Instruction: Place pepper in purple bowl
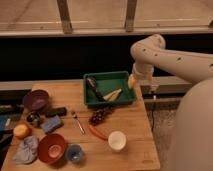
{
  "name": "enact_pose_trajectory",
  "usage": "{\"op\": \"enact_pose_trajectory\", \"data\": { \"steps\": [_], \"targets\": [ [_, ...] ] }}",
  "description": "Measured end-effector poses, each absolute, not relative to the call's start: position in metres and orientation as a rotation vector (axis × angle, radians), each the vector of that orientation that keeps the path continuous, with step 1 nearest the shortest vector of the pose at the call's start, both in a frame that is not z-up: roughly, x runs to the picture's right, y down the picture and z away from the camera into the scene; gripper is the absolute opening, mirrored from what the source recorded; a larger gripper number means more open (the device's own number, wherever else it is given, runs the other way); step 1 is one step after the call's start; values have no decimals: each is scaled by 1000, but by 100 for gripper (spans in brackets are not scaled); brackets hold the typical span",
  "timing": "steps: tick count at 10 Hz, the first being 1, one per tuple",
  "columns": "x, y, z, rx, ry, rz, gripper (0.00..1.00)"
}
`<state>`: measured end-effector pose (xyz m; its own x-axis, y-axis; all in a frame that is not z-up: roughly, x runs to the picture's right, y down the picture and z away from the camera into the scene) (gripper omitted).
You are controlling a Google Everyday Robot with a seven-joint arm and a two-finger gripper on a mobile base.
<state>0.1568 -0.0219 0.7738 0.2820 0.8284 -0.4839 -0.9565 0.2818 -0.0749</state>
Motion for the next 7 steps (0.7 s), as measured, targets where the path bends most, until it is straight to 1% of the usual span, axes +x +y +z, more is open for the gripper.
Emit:
{"op": "enact_pose_trajectory", "data": {
  "steps": [2, 4, 6, 7],
  "targets": [
    [108, -5, 782, -450, 355, 1108, 65],
    [62, 25, 773, -510, 320, 998, 65],
    [39, 47, 759, -538, 311, 917, 65],
    [39, 47, 758, -537, 311, 916, 65]
  ]
}}
